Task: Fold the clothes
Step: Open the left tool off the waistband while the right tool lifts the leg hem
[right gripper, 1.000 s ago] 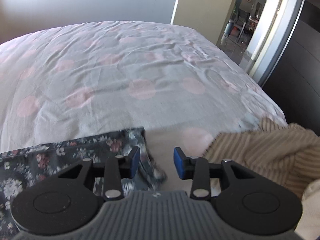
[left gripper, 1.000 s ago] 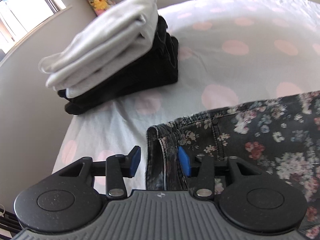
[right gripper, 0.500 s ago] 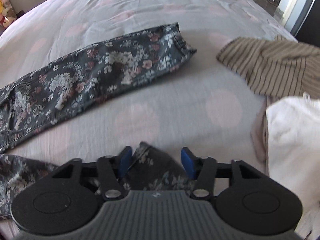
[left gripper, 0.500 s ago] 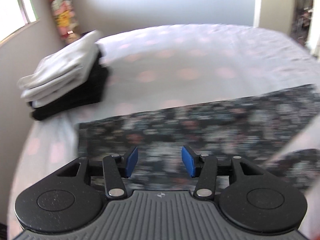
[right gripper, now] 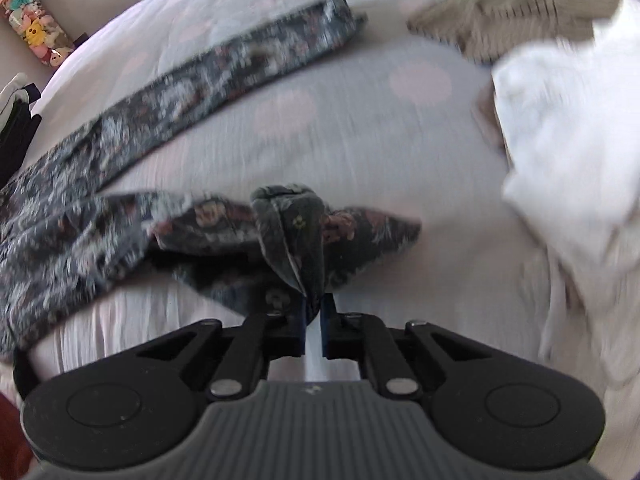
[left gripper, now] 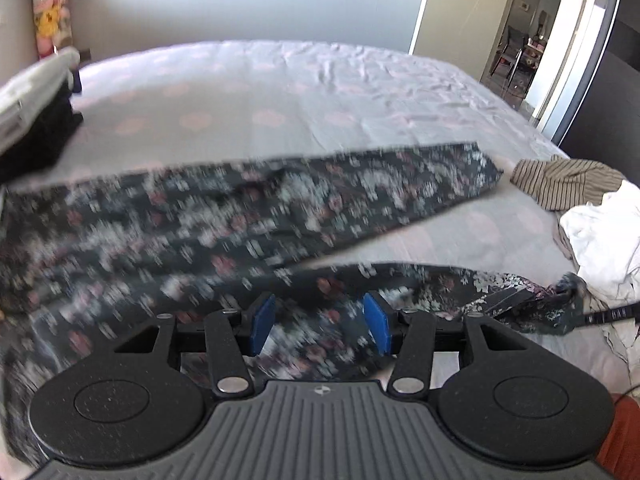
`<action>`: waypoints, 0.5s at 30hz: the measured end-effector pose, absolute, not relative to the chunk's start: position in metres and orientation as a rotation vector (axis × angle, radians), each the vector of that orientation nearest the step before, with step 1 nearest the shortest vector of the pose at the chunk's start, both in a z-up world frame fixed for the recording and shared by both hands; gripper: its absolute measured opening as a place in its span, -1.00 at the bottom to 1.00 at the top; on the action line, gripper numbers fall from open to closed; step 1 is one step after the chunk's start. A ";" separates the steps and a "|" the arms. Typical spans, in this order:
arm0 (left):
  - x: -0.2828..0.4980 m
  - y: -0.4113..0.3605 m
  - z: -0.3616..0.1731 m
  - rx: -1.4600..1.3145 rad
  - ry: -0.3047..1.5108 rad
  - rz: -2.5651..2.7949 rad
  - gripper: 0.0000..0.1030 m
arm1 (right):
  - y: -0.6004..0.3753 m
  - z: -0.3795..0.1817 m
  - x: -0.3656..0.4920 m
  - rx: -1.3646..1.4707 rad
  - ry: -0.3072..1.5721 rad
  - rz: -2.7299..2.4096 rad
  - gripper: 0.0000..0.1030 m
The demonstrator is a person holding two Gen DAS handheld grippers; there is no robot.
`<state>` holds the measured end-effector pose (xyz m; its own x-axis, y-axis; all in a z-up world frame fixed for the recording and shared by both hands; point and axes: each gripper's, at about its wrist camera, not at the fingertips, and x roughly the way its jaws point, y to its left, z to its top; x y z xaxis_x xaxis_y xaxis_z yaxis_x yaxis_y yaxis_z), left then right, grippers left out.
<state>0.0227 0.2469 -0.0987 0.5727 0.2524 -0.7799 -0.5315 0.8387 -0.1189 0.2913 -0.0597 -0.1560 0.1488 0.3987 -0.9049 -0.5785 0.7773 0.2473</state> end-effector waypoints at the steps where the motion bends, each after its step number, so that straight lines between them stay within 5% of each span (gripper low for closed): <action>1: 0.026 0.241 -0.108 -0.364 0.862 0.465 0.12 | -0.068 -0.165 0.287 -0.157 1.267 0.702 -0.85; 8: 0.028 0.234 -0.155 -0.379 0.943 0.424 0.12 | -0.106 -0.206 0.269 -0.052 1.437 0.624 -0.83; 12: 0.023 0.239 -0.172 -0.408 0.946 0.412 0.12 | -0.119 -0.170 0.264 -0.065 1.375 0.603 -0.40; 15: 0.022 0.243 -0.184 -0.442 0.948 0.394 0.12 | -0.119 -0.142 0.274 -0.054 1.311 0.576 -0.34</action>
